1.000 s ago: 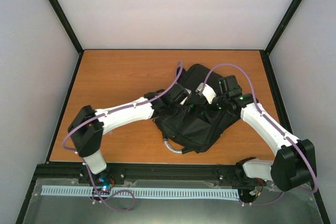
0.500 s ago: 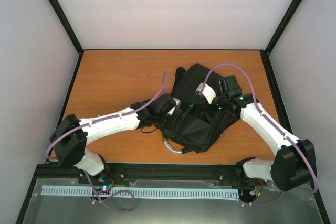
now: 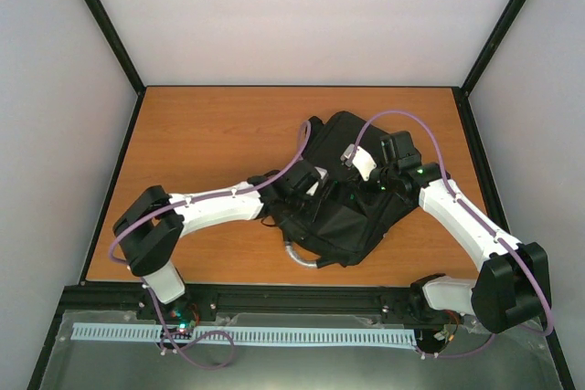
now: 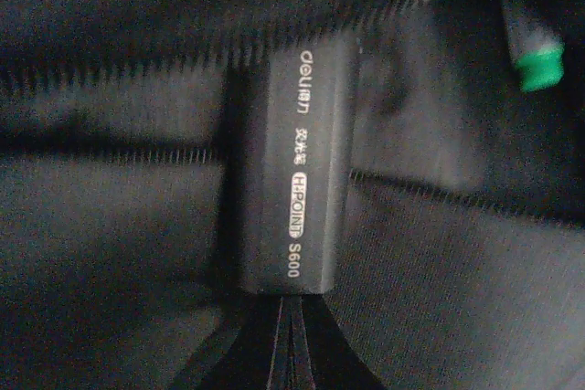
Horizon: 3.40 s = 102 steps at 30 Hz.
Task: Pack the student bag
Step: Place the stationery in the student bag, then move the stationery to the center of the board.
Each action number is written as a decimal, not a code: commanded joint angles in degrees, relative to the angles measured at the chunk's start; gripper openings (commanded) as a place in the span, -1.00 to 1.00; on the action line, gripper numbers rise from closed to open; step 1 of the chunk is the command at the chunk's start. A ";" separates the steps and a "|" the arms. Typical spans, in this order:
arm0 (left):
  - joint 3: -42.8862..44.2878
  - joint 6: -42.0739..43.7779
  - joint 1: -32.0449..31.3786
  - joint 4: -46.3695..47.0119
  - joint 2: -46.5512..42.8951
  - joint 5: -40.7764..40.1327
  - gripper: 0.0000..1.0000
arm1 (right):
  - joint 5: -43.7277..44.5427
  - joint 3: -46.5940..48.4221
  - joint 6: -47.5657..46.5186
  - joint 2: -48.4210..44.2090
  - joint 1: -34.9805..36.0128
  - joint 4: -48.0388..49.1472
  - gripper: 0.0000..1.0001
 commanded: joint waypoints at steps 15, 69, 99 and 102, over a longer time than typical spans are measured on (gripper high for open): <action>5.58 -3.33 0.01 17.21 7.21 -10.26 -0.98 | -1.89 0.55 -0.15 -0.72 0.54 1.02 -0.94; -27.66 -24.65 41.44 -20.38 -29.27 -20.19 0.21 | -2.09 0.68 -0.45 -0.49 0.52 0.67 -0.94; -29.92 -13.45 35.76 -10.86 -20.30 2.72 -0.81 | -2.33 0.77 -0.53 0.60 0.48 0.55 -0.94; -28.59 -14.03 27.82 -12.83 -17.69 3.92 -0.80 | -2.24 0.87 -0.52 0.74 0.53 0.49 -0.95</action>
